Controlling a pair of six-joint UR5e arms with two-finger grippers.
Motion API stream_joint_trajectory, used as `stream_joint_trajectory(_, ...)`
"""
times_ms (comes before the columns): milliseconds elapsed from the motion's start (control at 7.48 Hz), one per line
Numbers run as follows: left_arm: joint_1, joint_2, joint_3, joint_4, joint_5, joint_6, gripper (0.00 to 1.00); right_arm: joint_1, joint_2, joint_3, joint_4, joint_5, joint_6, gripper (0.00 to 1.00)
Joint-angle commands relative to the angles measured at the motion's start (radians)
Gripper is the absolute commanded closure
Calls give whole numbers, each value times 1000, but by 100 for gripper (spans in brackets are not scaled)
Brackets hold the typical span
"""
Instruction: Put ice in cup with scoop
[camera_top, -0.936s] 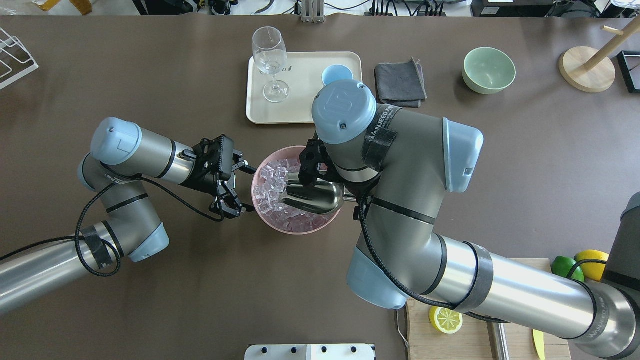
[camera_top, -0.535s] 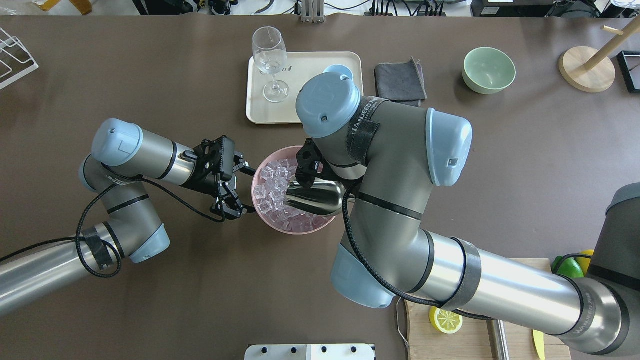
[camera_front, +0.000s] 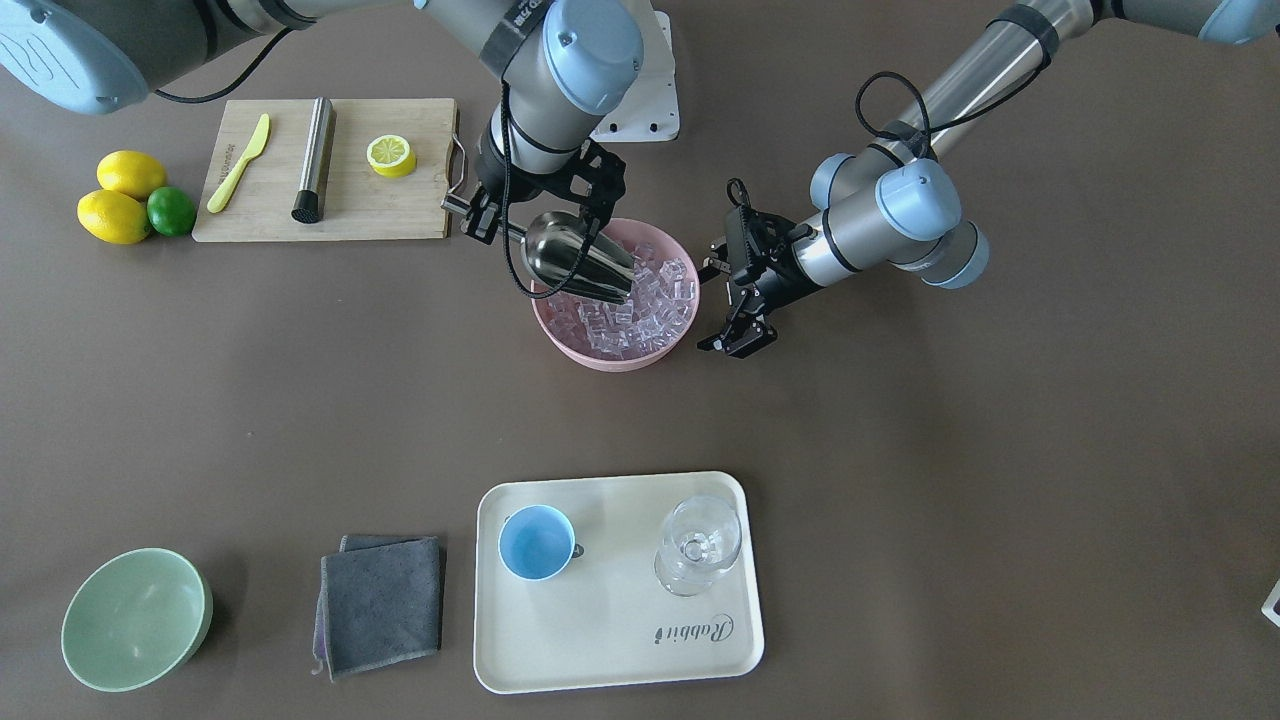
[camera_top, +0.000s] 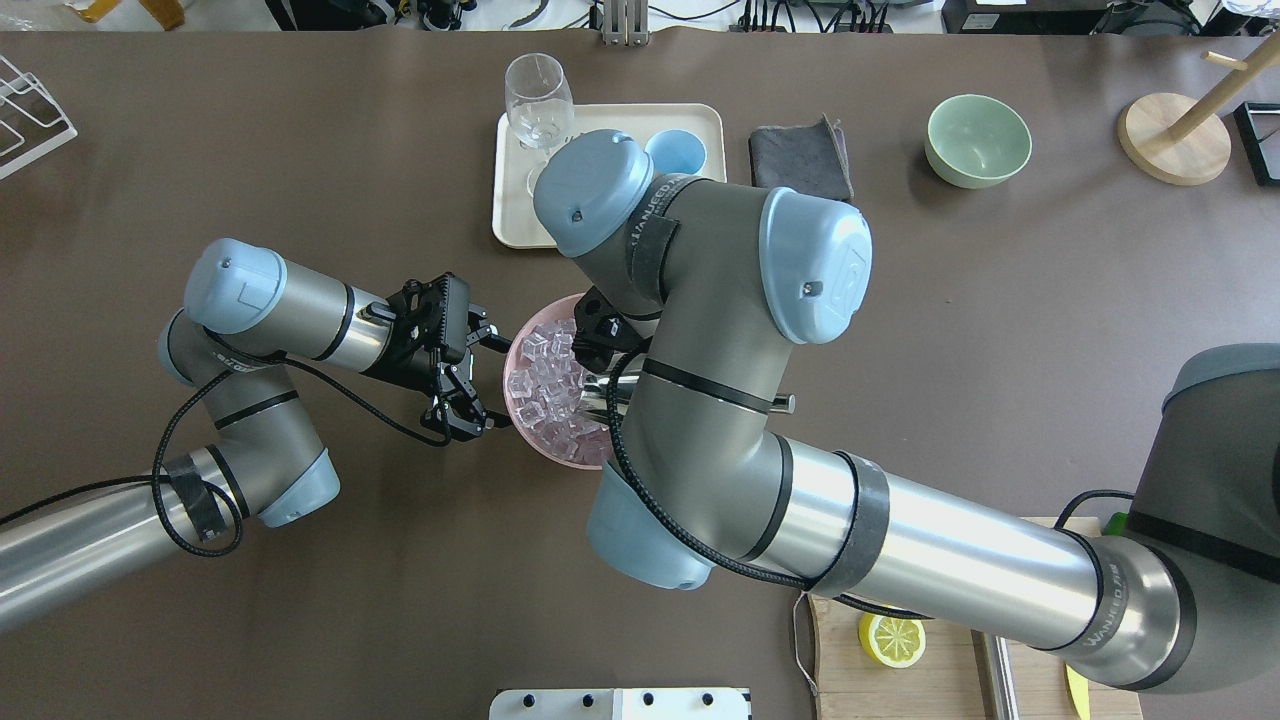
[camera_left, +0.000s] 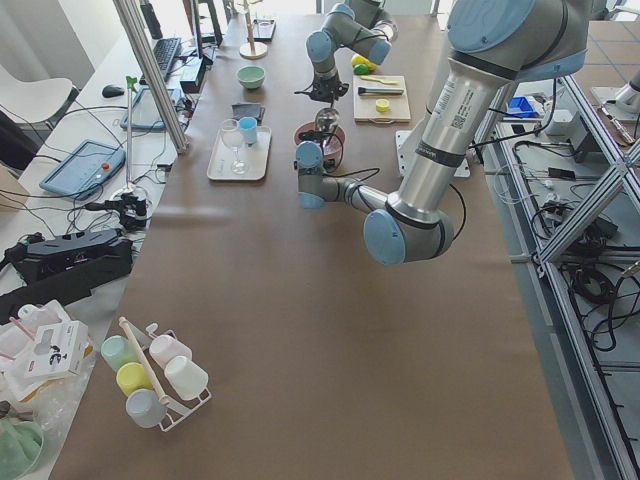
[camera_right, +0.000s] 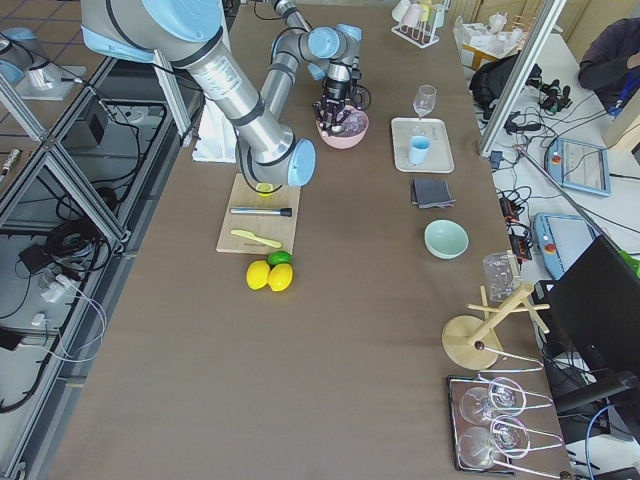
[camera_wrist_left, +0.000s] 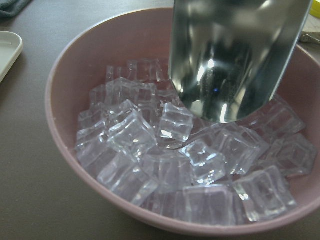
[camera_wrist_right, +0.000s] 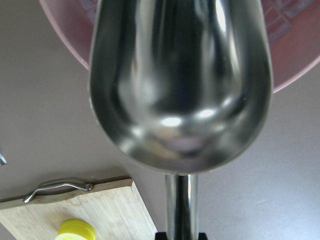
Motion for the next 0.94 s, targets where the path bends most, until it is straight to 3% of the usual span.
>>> stream_joint_trajectory(0,0,0,-1,-1,0,-1,2,2,101,-136,-62,-2,-7,100)
stream_joint_trajectory(267,0,0,-1,-3,0,-1,2,2,135,-202,-63,-2,-7,100)
stream_joint_trajectory(802,0,6,-5,-3,0,-1,2,2,143,-221,-55,8,-1,100)
